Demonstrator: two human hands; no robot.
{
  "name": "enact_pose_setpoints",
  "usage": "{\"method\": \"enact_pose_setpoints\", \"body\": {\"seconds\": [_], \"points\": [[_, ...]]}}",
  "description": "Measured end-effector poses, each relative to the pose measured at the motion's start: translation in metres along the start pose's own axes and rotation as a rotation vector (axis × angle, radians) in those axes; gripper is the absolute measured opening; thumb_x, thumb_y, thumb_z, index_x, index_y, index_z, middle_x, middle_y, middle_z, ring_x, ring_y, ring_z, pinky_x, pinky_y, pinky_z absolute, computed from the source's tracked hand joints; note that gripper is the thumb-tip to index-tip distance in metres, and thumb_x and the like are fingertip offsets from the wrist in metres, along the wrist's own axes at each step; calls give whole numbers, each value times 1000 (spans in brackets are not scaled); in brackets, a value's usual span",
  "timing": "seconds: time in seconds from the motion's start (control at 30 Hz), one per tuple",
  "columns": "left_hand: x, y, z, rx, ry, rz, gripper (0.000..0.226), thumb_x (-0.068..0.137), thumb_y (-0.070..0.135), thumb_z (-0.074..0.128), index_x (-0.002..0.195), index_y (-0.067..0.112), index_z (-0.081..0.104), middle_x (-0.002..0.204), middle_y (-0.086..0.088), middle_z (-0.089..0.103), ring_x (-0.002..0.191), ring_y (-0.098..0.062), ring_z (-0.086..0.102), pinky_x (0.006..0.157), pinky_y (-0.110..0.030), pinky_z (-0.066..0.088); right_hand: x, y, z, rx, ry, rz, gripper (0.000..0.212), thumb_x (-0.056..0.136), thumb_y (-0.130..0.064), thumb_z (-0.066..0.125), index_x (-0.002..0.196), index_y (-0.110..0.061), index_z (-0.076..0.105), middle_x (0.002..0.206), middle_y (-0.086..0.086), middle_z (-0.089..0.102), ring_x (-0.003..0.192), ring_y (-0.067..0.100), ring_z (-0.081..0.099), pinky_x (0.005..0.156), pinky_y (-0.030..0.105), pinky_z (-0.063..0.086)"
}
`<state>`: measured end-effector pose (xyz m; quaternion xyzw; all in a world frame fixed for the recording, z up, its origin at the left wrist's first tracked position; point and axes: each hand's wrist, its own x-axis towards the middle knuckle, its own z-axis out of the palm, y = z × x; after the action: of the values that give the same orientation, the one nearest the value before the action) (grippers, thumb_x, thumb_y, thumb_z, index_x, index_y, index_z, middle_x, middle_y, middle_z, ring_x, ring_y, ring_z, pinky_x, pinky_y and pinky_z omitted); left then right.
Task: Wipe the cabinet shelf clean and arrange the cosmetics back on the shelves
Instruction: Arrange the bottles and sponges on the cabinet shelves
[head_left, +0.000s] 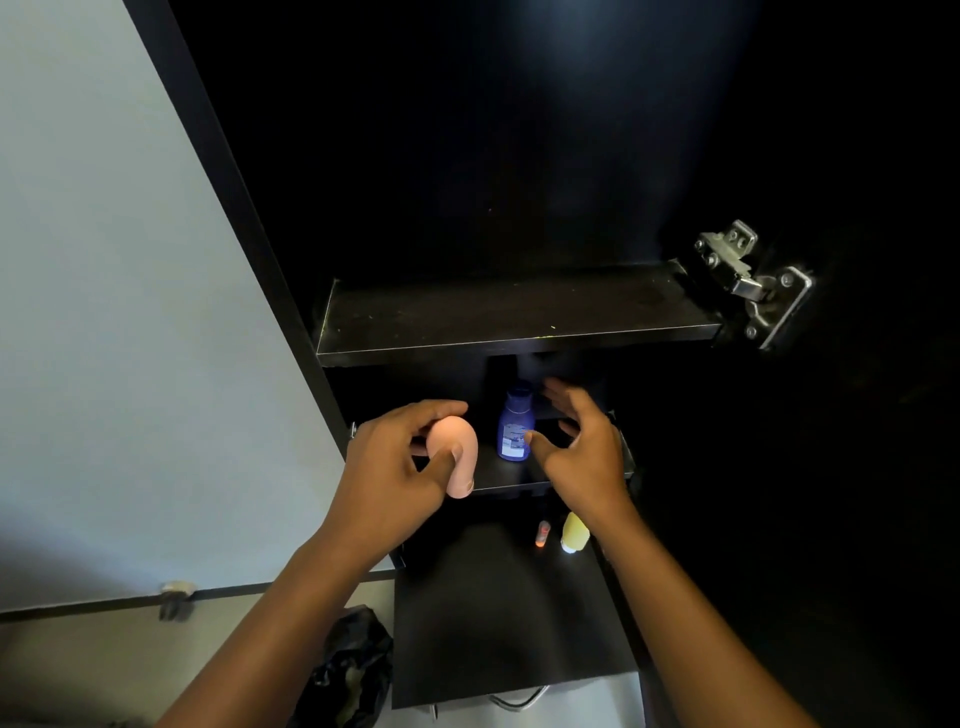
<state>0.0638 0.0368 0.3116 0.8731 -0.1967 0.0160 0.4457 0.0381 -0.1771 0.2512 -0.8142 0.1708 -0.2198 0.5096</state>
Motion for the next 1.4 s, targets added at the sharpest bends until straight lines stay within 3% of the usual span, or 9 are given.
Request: {"method": "enact_pose_setpoints", "body": {"seconds": [0.13, 0.2, 0.33, 0.53, 0.67, 0.83, 1.1, 1.23, 1.4], "points": [[-6, 23, -16, -39, -35, 70, 42, 86, 16, 79, 125, 31, 71, 123, 15, 70, 111, -9, 66, 92, -33, 61, -32, -31, -24, -17, 176, -213, 37, 80, -10, 76, 113, -25, 71, 111, -13, 71, 106, 7, 68, 89, 39, 58], [-7, 39, -27, -59, -42, 123, 42, 86, 18, 79, 125, 31, 71, 120, 17, 70, 108, -7, 67, 89, -30, 61, -46, -54, -34, 68, 94, -240, 24, 83, -10, 76, 103, -22, 75, 98, -12, 75, 91, 9, 73, 79, 37, 61], [-4, 79, -52, -70, -1, 279, 44, 86, 27, 80, 127, 35, 69, 120, 22, 69, 108, -2, 67, 86, -21, 60, -53, -108, -51, 126, -210, -251, 36, 80, -22, 81, 115, -27, 73, 105, -12, 75, 95, 12, 73, 79, 30, 62], [17, 122, -82, -173, 156, 394, 45, 87, 23, 79, 130, 32, 66, 123, 21, 68, 111, -1, 67, 86, -17, 58, -29, -170, -61, 212, -214, -337, 40, 77, -7, 84, 111, -27, 73, 97, -8, 77, 88, 13, 73, 75, 28, 61], [33, 126, -84, -236, 247, 350, 54, 88, 21, 78, 138, 26, 60, 127, 16, 67, 113, 1, 66, 90, -13, 55, 0, -191, -52, 235, -89, -339, 39, 75, -6, 87, 101, -31, 73, 89, -7, 77, 78, 4, 70, 68, 22, 58], [40, 107, -73, -229, 196, 204, 68, 89, 16, 76, 150, 24, 48, 139, 10, 62, 118, -3, 64, 99, -18, 53, 38, -192, -32, 128, -51, -282, 38, 74, -11, 88, 106, -27, 72, 94, -9, 77, 86, 3, 73, 78, 26, 62], [41, 82, -60, -179, 140, 126, 74, 88, 8, 74, 153, 27, 43, 143, 10, 59, 122, -2, 60, 86, 4, 41, 52, -181, -18, 20, -127, -226, 43, 76, -18, 88, 114, -26, 69, 99, -10, 73, 88, 4, 71, 82, 28, 62], [40, 78, -57, -163, 142, 128, 73, 87, 8, 74, 153, 24, 45, 140, 8, 61, 123, -2, 60, 93, -1, 41, 52, -175, -16, 22, -137, -226, 47, 75, -15, 89, 117, -23, 69, 99, -8, 75, 89, 3, 72, 84, 30, 63], [21, 81, -53, -142, 267, 186, 60, 80, 6, 62, 138, 19, 59, 131, 4, 64, 120, -6, 61, 107, -24, 49, 48, -166, -22, 31, -20, -263, 41, 72, -15, 85, 111, -10, 75, 100, 4, 78, 91, 13, 74, 88, 34, 61]]}}
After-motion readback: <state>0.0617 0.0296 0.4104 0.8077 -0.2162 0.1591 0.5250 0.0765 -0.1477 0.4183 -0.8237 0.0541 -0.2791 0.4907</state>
